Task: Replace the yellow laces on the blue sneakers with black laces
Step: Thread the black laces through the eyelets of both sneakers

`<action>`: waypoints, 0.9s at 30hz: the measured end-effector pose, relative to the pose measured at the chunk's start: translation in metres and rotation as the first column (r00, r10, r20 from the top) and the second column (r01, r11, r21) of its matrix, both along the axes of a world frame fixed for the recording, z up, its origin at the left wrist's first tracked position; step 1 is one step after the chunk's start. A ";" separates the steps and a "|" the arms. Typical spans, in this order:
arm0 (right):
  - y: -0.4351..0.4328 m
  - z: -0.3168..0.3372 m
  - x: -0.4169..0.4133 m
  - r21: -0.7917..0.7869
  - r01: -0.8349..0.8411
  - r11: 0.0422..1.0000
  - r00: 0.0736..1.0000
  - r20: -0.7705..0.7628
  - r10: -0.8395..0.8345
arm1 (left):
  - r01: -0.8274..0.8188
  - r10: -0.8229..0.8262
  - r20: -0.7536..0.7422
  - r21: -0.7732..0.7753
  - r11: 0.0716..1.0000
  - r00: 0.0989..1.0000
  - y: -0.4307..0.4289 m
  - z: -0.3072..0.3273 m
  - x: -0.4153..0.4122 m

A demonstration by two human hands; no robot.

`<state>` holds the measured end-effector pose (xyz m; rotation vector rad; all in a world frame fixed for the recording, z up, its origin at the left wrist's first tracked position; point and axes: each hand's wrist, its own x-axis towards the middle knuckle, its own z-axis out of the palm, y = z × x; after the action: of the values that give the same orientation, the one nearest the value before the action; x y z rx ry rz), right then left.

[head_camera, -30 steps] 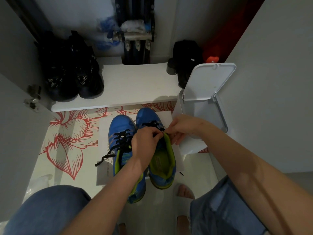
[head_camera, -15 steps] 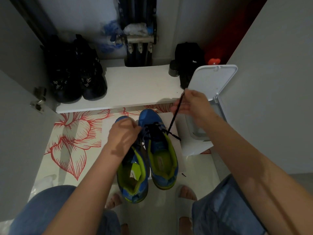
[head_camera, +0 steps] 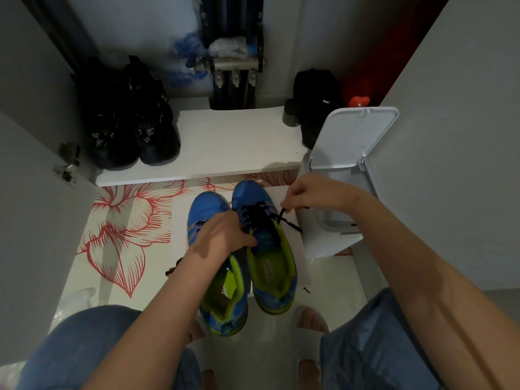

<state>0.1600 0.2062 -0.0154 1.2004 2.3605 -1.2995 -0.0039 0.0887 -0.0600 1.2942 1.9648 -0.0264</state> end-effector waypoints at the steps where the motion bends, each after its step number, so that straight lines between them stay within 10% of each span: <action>1: 0.000 0.001 0.001 -0.008 0.009 1.000 1.000 -0.015 -0.009 | -0.004 0.004 0.004 0.008 1.000 1.000 0.000 0.000 0.000; 8: -0.002 -0.002 0.004 -0.072 -0.185 0.980 0.932 0.303 0.199 | -0.001 0.001 0.010 0.017 1.000 1.000 0.000 0.002 -0.001; 14: 0.003 -0.015 -0.004 0.206 0.017 0.978 0.990 0.137 -0.046 | 0.014 -0.014 -0.001 0.017 1.000 1.000 0.000 0.002 -0.001; 20: -0.012 -0.054 -0.018 0.244 -0.250 0.937 0.932 0.322 0.165 | 0.020 -0.020 0.000 0.023 1.000 1.000 -0.001 0.004 0.000; 27: -0.010 -0.056 -0.020 0.188 -0.143 0.972 0.974 0.203 0.104 | 0.012 -0.013 0.015 0.028 1.000 1.000 -0.001 0.003 0.000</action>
<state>0.1403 0.1958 -0.0713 1.1519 2.4246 -0.8802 -0.0036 0.0878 -0.0566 1.3210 1.9508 0.0050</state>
